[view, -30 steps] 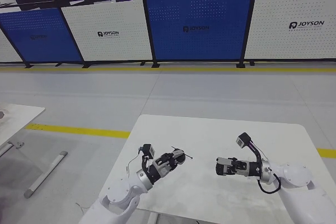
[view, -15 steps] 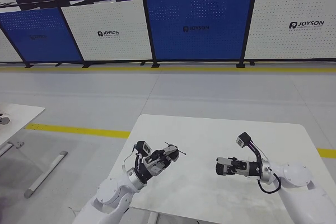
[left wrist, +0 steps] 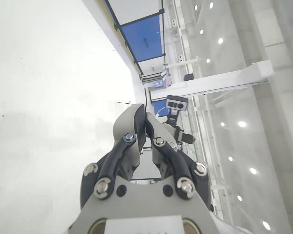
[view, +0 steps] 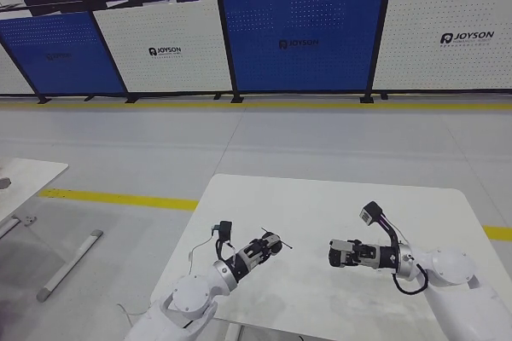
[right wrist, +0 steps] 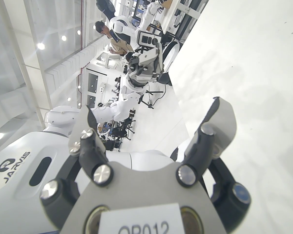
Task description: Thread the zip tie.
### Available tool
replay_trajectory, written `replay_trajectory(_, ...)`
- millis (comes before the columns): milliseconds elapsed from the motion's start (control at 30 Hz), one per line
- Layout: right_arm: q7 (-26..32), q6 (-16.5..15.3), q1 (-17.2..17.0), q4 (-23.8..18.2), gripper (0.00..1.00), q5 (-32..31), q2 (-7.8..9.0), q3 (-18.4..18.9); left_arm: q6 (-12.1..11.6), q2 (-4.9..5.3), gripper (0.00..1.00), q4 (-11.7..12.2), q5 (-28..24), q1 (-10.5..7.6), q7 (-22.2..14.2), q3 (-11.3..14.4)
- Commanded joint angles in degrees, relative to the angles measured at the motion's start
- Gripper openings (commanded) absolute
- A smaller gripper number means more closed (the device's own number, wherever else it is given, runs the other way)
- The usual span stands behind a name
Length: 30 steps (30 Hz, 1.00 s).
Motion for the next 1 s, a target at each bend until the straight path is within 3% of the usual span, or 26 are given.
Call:
replay_trajectory(0, 0.00, 0.00, 0.00, 0.00, 1.00, 0.00, 0.00, 0.00, 0.01, -0.02, 0.00, 0.00, -0.05, -0.03, 0.05, 0.05)
replay_trajectory(367, 0.00, 0.00, 0.00, 0.00, 1.00, 0.00, 0.00, 0.00, 0.15, -0.02, 0.00, 0.23, 0.35, -0.06, 0.20, 0.18)
replay_trajectory(500, 0.00, 0.00, 0.00, 0.00, 1.00, 0.00, 0.00, 0.00, 2.71, 0.02, 0.00, 1.52, 7.22, -0.64, 1.32, 2.00)
replay_trajectory(900, 0.00, 0.00, 0.00, 0.00, 1.00, 0.00, 0.00, 0.00, 2.52, -0.05, 0.00, 1.44, 7.13, -0.73, 1.60, 2.27)
replay_trajectory(967, 0.00, 0.00, 0.00, 0.00, 1.00, 0.00, 0.00, 0.00, 0.79, -0.16, 0.00, 1.09, 5.80, -0.65, 1.97, 2.27)
